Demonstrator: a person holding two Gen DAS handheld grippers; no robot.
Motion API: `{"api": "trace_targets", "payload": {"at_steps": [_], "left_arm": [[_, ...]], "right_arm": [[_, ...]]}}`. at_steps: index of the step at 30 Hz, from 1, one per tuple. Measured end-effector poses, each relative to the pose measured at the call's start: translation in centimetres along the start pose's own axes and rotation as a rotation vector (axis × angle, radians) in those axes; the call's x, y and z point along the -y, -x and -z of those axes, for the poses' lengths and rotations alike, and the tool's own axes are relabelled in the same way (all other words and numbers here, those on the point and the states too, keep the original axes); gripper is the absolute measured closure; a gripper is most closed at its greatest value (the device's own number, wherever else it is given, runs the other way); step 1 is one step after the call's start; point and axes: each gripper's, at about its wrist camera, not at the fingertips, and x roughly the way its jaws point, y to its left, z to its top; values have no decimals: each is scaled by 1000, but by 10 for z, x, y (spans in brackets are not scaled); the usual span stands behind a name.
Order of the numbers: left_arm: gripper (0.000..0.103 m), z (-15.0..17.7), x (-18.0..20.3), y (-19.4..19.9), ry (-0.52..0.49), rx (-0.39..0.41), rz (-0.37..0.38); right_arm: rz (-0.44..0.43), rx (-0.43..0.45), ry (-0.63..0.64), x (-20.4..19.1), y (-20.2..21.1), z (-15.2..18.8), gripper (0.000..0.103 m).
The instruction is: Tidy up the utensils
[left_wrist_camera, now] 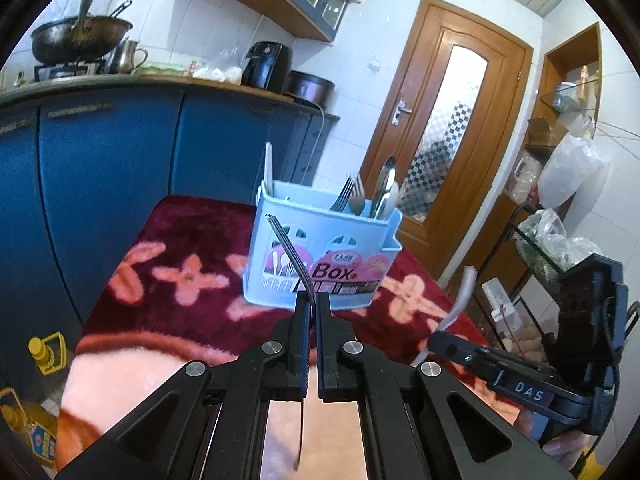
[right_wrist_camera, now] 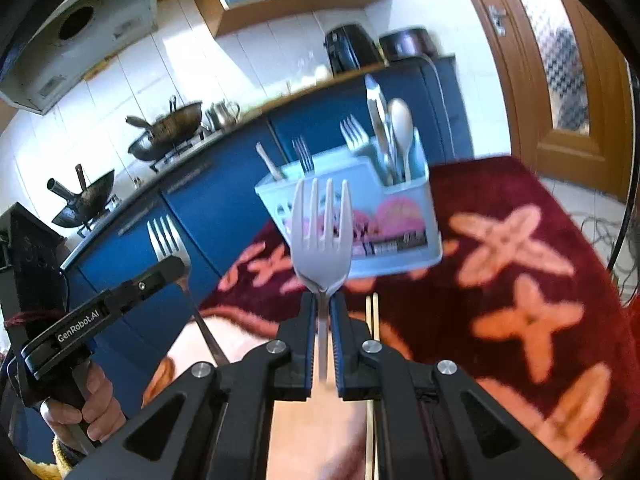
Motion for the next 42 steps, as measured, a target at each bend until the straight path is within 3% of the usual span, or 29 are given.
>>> {"api": "trace_targets", "payload": {"at_steps": [3, 13, 30, 42], "left_arm": [[101, -6, 4, 6, -7, 24, 7], [101, -23, 15, 7, -22, 64, 14], [101, -15, 2, 5, -4, 44, -33], [101, -11, -29, 11, 45, 48, -75]], "right_arm": [[8, 45, 16, -3, 7, -7, 100], [23, 90, 18, -1, 14, -19, 101], [14, -63, -33, 12, -19, -6, 97], [30, -199, 60, -9, -64, 8, 72]]}}
